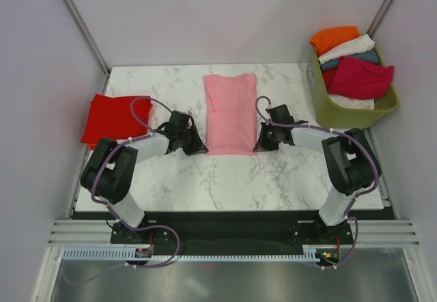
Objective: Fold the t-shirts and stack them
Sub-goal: Fold the tshirt
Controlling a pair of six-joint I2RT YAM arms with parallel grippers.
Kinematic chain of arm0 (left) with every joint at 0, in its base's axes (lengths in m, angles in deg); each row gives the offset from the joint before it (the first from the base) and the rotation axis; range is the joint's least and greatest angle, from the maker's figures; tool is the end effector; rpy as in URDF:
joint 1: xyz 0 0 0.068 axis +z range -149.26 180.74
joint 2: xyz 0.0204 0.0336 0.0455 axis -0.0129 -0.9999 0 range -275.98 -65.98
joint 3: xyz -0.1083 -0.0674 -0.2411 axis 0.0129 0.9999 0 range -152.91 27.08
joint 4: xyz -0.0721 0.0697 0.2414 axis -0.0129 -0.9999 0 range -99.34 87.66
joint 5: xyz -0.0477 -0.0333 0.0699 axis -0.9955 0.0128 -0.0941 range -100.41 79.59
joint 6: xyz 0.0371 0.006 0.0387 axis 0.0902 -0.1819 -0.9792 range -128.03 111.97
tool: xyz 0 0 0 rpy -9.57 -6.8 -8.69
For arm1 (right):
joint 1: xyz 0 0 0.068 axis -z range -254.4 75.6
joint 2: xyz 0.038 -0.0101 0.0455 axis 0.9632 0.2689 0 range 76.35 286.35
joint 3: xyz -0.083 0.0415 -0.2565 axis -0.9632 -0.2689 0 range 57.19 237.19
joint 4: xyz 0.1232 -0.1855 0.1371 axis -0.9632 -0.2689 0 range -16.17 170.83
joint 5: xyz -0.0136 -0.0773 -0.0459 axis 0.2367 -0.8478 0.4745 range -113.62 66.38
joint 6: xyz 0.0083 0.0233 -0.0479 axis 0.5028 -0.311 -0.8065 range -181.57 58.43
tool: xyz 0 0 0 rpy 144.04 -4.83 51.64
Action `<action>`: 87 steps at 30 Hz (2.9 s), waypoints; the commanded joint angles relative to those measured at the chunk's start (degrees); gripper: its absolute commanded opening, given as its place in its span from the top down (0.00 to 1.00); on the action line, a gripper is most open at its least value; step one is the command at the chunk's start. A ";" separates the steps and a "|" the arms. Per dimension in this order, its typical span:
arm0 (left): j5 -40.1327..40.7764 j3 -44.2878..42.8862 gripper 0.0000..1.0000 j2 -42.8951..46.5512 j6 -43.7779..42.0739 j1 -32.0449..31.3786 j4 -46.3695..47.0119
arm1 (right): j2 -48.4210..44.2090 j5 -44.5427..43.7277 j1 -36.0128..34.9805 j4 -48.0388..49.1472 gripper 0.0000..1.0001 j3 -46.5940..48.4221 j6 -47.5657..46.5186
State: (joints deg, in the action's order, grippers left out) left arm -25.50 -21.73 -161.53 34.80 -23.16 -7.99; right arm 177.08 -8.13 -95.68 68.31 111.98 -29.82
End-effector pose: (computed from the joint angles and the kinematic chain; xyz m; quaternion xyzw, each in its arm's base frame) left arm 0.2917 -0.1395 0.1530 -0.1126 0.9326 -0.2795 0.1986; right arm 0.3127 0.1320 0.1462 0.0505 0.9530 0.2362 0.1831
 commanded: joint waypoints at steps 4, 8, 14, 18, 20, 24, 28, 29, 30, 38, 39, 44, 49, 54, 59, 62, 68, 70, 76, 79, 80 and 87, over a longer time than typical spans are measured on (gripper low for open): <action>3.57 3.20 0.98 2.55 -2.22 -0.62 1.96 | -2.46 -0.54 -0.43 1.09 1.00 -2.57 -0.02; 4.19 4.87 0.98 3.96 -2.40 -0.71 1.96 | -4.13 -0.72 -0.69 0.82 0.98 -3.10 -0.28; 5.42 5.05 0.83 6.33 -3.45 -2.29 0.83 | -7.21 -1.16 -1.48 0.47 0.69 -3.54 -0.37; 7.88 5.40 0.60 8.27 -3.45 -3.26 -0.41 | -7.04 -1.86 -2.27 0.21 0.66 -3.81 -0.20; 8.23 5.49 0.54 8.53 -3.45 -3.26 -0.68 | -6.16 -2.39 -2.45 0.38 0.65 -3.89 0.07; 8.15 5.31 0.54 7.40 -3.37 -3.26 -1.03 | -4.58 -3.09 -2.89 0.38 0.64 -3.81 0.33; 7.54 4.79 0.55 5.29 -3.28 -3.43 -0.94 | -3.70 -3.44 -3.07 0.47 0.65 -4.25 0.68; 7.27 4.52 0.55 4.85 -3.28 -3.43 -0.94 | -3.70 -3.44 -3.07 0.39 0.65 -4.68 0.68; 7.18 4.61 0.55 4.58 -3.19 -3.52 -0.94 | -3.87 -3.53 -3.15 0.38 0.65 -4.86 0.77; 6.57 4.17 0.62 2.74 -2.75 -3.78 0.11 | -4.31 -2.48 -3.68 1.79 0.74 -6.27 1.56; 6.48 4.17 0.69 2.39 -2.66 -3.78 0.29 | -4.22 -2.39 -3.77 1.88 0.76 -6.27 1.65; 6.13 4.08 0.98 2.56 -1.78 -3.78 1.17 | -5.01 -1.16 -3.77 1.97 0.98 -5.83 1.83; 6.65 5.40 0.98 8.00 -2.05 -3.78 0.12 | -9.23 -0.81 -3.77 -0.57 1.00 -5.57 1.74; 6.22 6.63 0.98 13.01 -2.75 -3.78 -2.96 | -15.29 0.95 -3.77 -2.25 1.00 -6.62 1.91; 5.16 9.00 0.98 19.95 -2.31 -3.78 -4.54 | -21.18 2.44 -3.77 -5.50 1.00 -7.94 1.39; 4.20 9.62 0.98 24.16 -2.05 -3.87 -6.39 | -24.61 2.53 -3.77 -8.05 1.00 -8.03 1.21; 2.53 9.18 0.98 31.20 -1.61 -3.96 -11.04 | -31.19 2.44 -3.77 -12.62 1.00 -6.36 1.12; 2.35 7.96 0.98 33.14 -1.61 -3.96 -12.45 | -32.25 2.01 -3.77 -14.11 1.00 -5.05 1.04; 2.52 1.80 0.98 31.84 -2.31 -3.52 -16.06 | -30.69 -0.36 -3.33 -17.36 1.00 1.27 -0.02; 2.00 -1.80 0.98 29.38 -2.49 -3.08 -16.41 | -28.32 -0.89 -2.10 -17.81 1.00 4.61 -0.63; 1.91 -2.68 0.98 28.67 -2.66 -2.99 -16.32 | -27.44 -0.90 -1.14 -17.81 1.00 5.41 -0.89; 1.30 -12.68 0.98 18.14 -4.24 -1.24 -16.41 | -18.74 -0.19 2.47 -17.63 1.00 12.18 -1.95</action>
State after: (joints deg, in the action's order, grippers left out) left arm -23.06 -29.34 -139.43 33.16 -25.63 -23.81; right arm 155.63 -7.39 -94.43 51.18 120.70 -30.37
